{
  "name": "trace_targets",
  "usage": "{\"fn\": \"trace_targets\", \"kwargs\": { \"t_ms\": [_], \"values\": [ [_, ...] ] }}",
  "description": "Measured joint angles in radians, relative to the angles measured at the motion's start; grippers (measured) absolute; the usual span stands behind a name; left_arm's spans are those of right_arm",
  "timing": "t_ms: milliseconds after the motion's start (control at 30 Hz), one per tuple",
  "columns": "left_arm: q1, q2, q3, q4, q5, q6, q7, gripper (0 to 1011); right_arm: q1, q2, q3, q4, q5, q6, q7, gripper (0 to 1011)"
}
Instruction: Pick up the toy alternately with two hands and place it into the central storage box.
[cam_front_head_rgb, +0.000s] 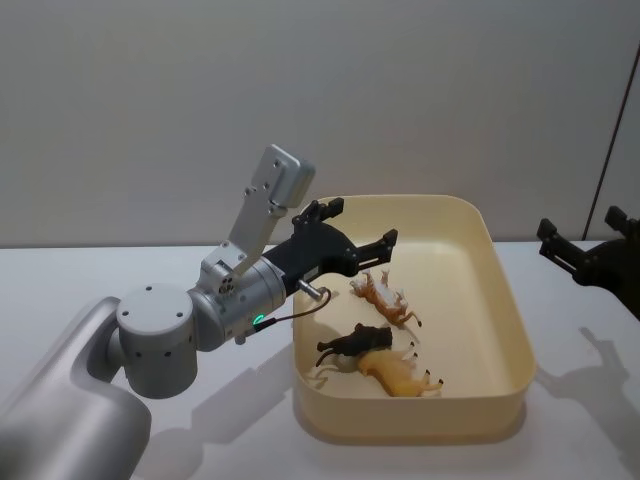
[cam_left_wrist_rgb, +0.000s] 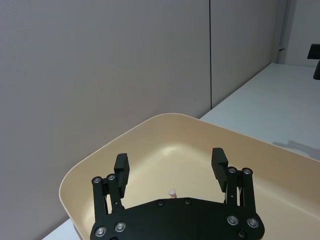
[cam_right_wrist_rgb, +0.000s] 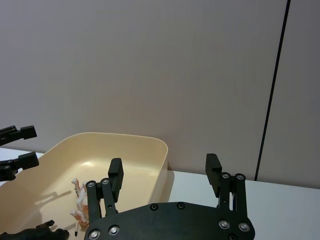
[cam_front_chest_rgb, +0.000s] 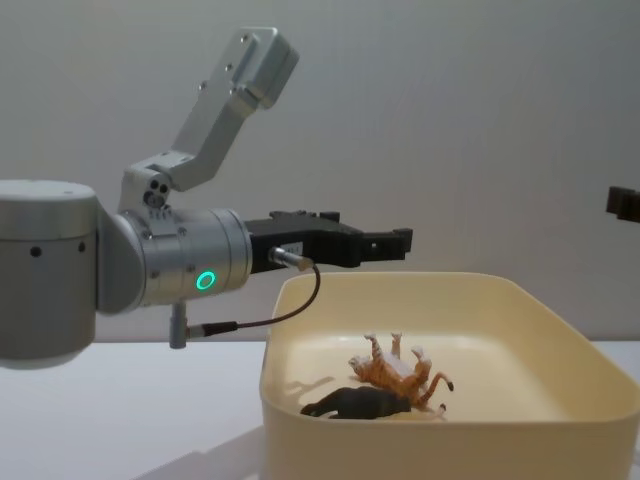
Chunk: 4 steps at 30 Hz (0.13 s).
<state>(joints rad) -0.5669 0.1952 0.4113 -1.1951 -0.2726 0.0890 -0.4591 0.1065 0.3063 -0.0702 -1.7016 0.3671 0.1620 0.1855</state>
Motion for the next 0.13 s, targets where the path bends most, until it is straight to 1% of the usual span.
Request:
{"fn": "trace_targets", "kwargs": {
  "t_ms": [133],
  "values": [
    [-0.001, 0.0, 0.0, 0.001, 0.0, -0.001, -0.001, 1001, 0.0, 0.0, 0.0, 0.0, 0.0, 0.0, 0.0, 1001]
  ]
}}
